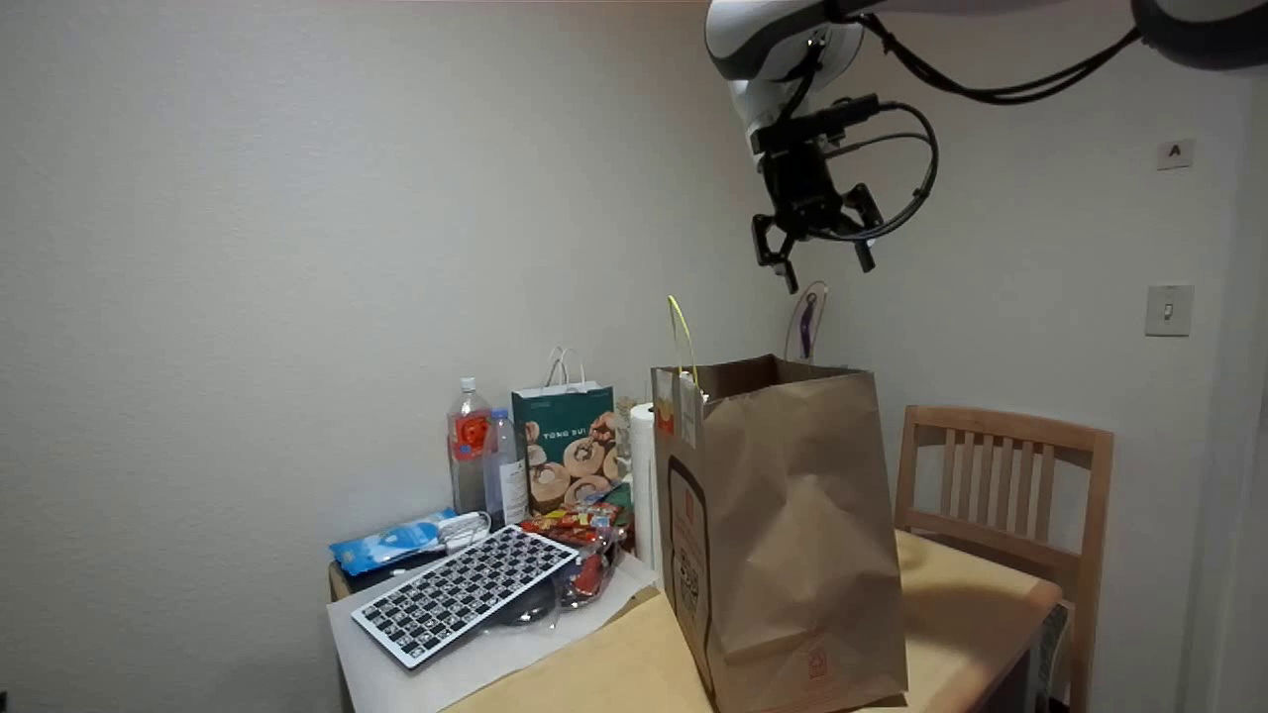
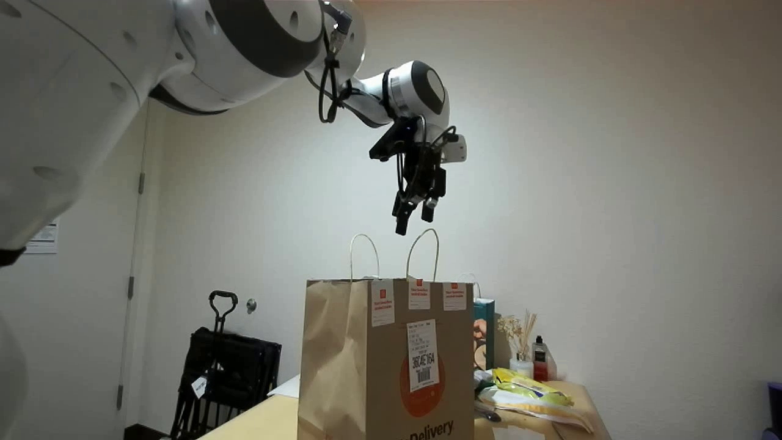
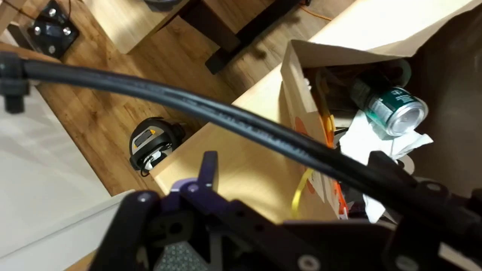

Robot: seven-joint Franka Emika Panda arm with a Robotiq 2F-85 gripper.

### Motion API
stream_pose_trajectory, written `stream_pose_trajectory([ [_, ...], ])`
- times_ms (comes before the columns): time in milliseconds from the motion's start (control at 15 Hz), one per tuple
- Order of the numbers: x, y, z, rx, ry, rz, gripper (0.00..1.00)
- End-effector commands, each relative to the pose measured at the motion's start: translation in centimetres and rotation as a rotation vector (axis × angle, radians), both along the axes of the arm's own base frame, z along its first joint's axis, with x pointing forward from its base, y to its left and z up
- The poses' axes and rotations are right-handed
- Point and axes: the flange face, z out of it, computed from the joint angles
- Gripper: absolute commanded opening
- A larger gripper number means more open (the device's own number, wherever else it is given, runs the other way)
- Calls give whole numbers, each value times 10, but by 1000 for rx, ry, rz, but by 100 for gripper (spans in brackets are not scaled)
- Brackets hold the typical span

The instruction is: Move the paper bag

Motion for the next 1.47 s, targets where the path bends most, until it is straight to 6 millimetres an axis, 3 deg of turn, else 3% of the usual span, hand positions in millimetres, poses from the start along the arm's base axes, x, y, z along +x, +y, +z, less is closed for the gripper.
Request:
stream_pose_trajectory([
  [0,16,-37,-27,-11,60,191,100],
  [200,36,-55,-39,-28,30,328,100],
  [267,25,-47,-41,-16,54,245,100],
  [667,38,-47,-47,-32,46,300,100],
  [733,40,-48,-49,-23,44,315,75],
  [867,40,-49,-52,-7,46,303,67],
  [1400,40,-56,-50,-37,25,224,13],
])
